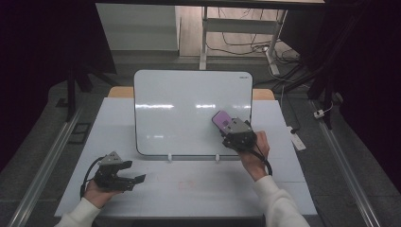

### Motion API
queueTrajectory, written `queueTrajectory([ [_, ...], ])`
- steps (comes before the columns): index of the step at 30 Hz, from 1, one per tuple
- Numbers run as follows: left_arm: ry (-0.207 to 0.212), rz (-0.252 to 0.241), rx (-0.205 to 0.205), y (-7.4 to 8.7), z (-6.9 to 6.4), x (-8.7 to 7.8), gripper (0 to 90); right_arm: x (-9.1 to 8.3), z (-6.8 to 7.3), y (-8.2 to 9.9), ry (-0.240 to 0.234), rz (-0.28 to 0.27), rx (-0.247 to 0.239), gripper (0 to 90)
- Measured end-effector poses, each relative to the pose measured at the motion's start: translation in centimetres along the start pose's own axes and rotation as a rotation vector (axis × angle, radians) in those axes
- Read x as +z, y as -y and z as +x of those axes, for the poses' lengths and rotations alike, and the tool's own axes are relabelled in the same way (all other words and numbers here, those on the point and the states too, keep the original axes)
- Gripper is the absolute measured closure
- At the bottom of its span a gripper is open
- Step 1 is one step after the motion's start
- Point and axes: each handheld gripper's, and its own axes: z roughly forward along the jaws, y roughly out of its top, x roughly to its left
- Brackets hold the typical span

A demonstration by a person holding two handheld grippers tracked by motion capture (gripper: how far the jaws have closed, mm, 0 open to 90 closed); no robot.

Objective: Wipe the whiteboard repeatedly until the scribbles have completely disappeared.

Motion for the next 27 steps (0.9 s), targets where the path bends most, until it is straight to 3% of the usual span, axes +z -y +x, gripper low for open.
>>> queueTrajectory([
  [2, -0.001, 0.0, 0.002, 0.0, 0.0, 0.0, 17.1, 0.0, 0.8, 0.2, -0.03, 0.018, -0.026, 41.0],
  [6, -0.001, -0.001, -0.001, 0.0, -0.1, 0.0, 17.1, -0.4, 1.1, 1.0, -0.07, 0.03, -0.01, 41.0],
  [13, 0.005, -0.005, 0.004, -0.1, -0.1, 0.0, 17.1, -3.0, 0.3, 2.0, -0.152, -0.05, 0.094, 41.0],
  [20, 0.015, -0.007, 0.021, -0.3, -0.4, 0.1, 17.1, -5.5, 1.2, 3.0, -0.249, -0.087, 0.096, 40.9],
  [27, 0.043, -0.023, 0.046, -0.5, -0.6, 0.0, 17.1, -6.7, 1.9, 3.7, -0.329, -0.12, 0.112, 40.9],
])
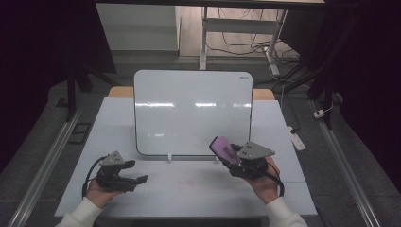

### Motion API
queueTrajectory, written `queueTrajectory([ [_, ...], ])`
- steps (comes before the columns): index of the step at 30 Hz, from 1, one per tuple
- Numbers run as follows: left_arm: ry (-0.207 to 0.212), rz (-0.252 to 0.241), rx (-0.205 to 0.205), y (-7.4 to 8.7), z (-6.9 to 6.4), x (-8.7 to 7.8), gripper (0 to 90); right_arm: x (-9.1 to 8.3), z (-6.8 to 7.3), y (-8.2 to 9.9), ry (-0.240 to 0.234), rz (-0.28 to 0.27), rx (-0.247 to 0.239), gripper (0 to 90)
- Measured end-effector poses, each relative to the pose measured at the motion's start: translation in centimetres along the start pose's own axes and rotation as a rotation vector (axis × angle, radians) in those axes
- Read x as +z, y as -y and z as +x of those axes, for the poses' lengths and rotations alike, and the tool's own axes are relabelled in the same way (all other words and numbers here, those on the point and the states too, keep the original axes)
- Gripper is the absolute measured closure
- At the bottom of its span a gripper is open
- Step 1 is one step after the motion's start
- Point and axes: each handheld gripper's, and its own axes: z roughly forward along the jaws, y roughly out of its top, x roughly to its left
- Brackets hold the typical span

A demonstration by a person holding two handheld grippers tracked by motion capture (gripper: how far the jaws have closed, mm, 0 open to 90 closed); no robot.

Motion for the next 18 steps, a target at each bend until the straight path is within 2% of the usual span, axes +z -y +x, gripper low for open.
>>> queueTrajectory([
  [5, 0.02, -0.015, 0.025, -0.5, -0.3, 0.0, 16.9, -0.2, 0.3, 0.7, -0.023, 0.005, 0.01, 40.8],
  [9, 0.052, -0.029, 0.052, -1.5, -0.9, 0.2, 16.3, -0.1, 0.6, 1.0, -0.053, 0.014, 0.009, 40.8],
  [13, 0.076, -0.042, 0.102, -2.9, -1.7, 0.6, 15.8, 0.4, 1.0, 1.2, -0.09, 0.027, 0.008, 40.8],
  [18, 0.107, -0.029, 0.174, -4.5, -2.9, 1.6, 15.4, 1.1, 1.5, 1.3, -0.14, 0.046, 0.001, 40.8],
])
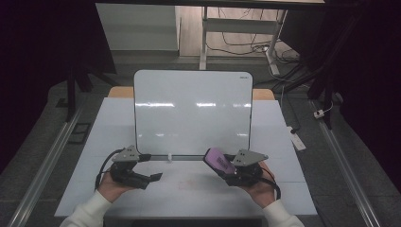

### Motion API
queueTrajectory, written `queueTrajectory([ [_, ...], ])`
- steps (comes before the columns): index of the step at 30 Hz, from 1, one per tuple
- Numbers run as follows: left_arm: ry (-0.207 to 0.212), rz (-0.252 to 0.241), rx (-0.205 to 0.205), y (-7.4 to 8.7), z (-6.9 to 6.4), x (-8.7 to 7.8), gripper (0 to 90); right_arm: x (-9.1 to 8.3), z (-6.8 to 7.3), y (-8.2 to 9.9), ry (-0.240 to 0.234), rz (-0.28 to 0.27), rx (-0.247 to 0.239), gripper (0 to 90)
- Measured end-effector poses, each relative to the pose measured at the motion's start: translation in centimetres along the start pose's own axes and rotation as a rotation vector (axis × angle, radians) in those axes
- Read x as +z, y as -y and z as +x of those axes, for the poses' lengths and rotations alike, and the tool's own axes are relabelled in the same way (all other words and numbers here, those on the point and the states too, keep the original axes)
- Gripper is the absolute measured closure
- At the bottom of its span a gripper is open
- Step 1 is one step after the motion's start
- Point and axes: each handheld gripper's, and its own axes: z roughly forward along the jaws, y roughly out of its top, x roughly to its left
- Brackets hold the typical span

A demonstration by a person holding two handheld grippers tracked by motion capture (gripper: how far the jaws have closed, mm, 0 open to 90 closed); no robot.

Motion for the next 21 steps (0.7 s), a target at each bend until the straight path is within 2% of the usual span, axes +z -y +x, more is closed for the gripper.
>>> queueTrajectory([
  [8, 0.065, 0.055, 0.101, -2.7, -1.3, 2.7, 16.3, 1.2, 0.8, -0.4, -0.038, 0.01, -0.018, 40.8],
  [11, 0.086, 0.067, 0.125, -3.5, -1.6, 3.5, 16.1, 1.6, 1.1, -0.5, -0.065, 0.015, -0.034, 40.8],
  [17, 0.107, 0.079, 0.153, -4.7, -2.0, 4.8, 15.7, 2.2, 1.4, -0.6, -0.104, 0.027, -0.055, 40.8],
  [21, 0.139, 0.076, 0.164, -5.3, -2.1, 5.4, 16.5, 2.3, 1.5, -0.6, -0.138, 0.035, -0.074, 40.8],
])
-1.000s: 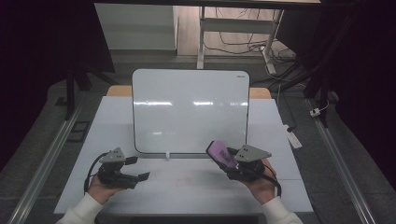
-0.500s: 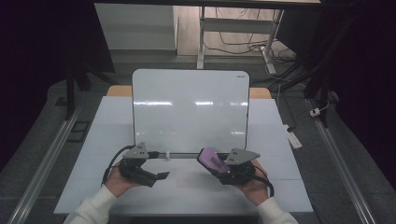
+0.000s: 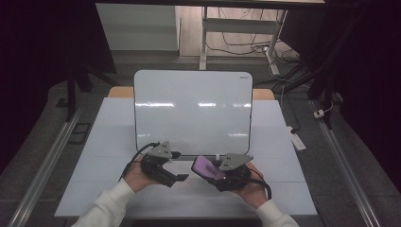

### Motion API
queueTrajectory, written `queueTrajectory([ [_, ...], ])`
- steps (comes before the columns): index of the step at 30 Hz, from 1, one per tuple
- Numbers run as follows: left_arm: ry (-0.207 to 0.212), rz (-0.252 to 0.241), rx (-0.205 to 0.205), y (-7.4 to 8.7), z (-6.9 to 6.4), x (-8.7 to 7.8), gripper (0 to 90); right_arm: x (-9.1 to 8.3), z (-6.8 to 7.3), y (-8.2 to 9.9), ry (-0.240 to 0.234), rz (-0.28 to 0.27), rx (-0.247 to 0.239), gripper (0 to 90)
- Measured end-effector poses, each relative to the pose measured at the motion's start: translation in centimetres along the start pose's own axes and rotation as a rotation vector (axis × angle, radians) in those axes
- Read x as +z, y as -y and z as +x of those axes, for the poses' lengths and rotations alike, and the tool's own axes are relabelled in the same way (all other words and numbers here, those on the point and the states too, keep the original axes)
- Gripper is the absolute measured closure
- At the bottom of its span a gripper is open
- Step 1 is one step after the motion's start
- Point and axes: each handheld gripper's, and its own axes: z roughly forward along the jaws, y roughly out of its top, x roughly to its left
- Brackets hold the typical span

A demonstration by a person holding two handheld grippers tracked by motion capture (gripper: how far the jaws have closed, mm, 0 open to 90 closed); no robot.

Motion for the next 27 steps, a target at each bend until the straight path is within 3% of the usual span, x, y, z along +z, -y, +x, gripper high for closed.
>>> queueTrajectory([
  [7, 0.066, 0.001, 0.041, -0.9, -0.3, 1.1, 20.9, 0.1, 0.3, -0.2, -0.083, 0.0, -0.032, 40.8],
  [13, 0.124, 0.014, 0.075, -1.1, -0.8, 1.7, 30.9, 0.4, 0.7, -0.3, -0.122, 0.01, -0.062, 40.7],
  [15, 0.12, 0.019, 0.087, -1.1, -0.8, 1.8, 35.7, 0.4, 0.7, -0.4, -0.122, 0.01, -0.065, 40.7],
  [21, 0.119, 0.006, 0.07, -1.0, -0.9, 1.6, 39.9, 0.5, 0.6, -0.3, -0.127, 0.008, -0.039, 39.8],
  [27, 0.132, -0.024, 0.006, -0.9, -0.4, 1.3, 40.1, 0.1, 0.9, -0.7, -0.086, -0.04, -0.015, 29.7],
])
